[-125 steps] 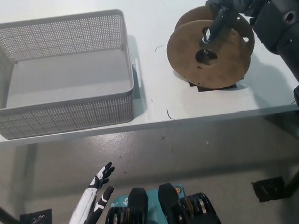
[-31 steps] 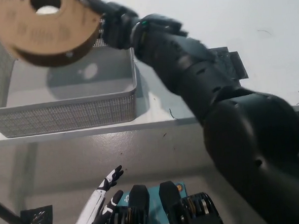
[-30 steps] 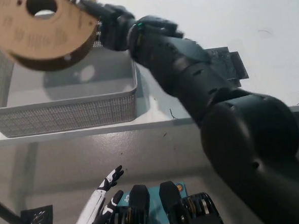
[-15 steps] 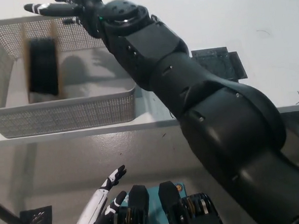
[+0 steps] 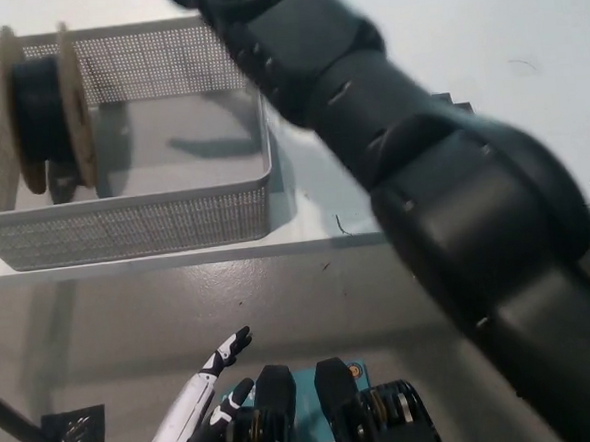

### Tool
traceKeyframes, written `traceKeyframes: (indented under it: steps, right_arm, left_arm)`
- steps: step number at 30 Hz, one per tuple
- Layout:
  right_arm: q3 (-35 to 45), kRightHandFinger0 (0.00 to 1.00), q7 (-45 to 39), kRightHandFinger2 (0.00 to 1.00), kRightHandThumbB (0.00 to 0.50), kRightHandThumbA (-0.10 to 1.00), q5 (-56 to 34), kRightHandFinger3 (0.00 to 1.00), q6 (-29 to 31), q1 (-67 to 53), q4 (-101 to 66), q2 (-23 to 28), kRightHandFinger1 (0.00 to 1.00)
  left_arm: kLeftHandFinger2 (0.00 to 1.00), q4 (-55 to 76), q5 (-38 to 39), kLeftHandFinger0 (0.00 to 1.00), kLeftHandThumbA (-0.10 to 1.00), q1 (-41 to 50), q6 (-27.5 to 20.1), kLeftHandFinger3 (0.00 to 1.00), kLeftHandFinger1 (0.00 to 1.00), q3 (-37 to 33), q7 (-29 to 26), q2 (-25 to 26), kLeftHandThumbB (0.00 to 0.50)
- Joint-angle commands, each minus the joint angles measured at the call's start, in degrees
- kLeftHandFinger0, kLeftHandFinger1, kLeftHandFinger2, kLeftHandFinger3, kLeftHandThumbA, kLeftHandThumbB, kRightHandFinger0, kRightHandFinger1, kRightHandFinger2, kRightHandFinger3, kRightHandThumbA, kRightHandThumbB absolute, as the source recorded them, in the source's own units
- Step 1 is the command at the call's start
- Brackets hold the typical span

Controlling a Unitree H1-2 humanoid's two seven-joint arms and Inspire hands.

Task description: Use the right hand to pick up a 3d printing filament and place it into a container on the left side

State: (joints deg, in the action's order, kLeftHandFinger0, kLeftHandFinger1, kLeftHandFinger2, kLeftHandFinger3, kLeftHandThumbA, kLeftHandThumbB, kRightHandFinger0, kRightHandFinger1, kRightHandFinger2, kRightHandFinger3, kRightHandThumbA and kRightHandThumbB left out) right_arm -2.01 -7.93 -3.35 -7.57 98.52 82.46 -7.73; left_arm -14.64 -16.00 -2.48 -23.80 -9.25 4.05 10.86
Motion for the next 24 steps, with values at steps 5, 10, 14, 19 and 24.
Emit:
traceKeyframes:
  steps: [5, 10, 14, 19, 24]
  right_arm:
    - [-2.48, 1.00, -12.70, 1.00, 0.398, 0.79, 1.48, 1.00, 1.36, 3.54, -13.16, 14.02, 1.00]
    - [-6.65, 1.00, -18.45, 1.00, 0.400, 0.87, 3.86, 1.00, -4.42, -6.76, -39.52, 24.37, 1.00]
    - [-6.54, 1.00, -20.87, 1.00, 0.334, 0.92, 2.59, 1.00, -8.25, -15.17, -57.93, 30.70, 1.00]
    - [-1.63, 1.00, -21.45, 1.00, 0.230, 0.88, -4.92, 1.00, -15.94, -27.53, -81.52, 35.22, 1.00]
    - [4.61, 1.00, -18.02, 1.00, 0.334, 0.83, -13.46, 1.00, -18.29, -39.07, -98.80, 33.70, 1.00]
  left_arm:
    - [1.00, 0.78, 0.24, 1.00, 1.00, -0.67, -1.44, 1.00, 1.00, -0.12, 0.28, 0.77, 0.258]
    - [1.00, 0.47, 0.38, 1.00, 1.00, -0.99, -0.85, 1.00, 1.00, 0.21, 0.08, 0.63, 0.255]
    - [1.00, 0.28, 0.56, 1.00, 1.00, -1.44, -0.60, 1.00, 1.00, 0.25, 0.22, 0.63, 0.244]
    - [1.00, 0.83, 0.45, 1.00, 1.00, -1.31, 0.47, 1.00, 1.00, 0.32, 0.31, 0.62, 0.258]
    - [1.00, 0.47, 0.20, 1.00, 1.00, -1.33, 0.22, 1.00, 1.00, 0.09, 0.27, 0.55, 0.225]
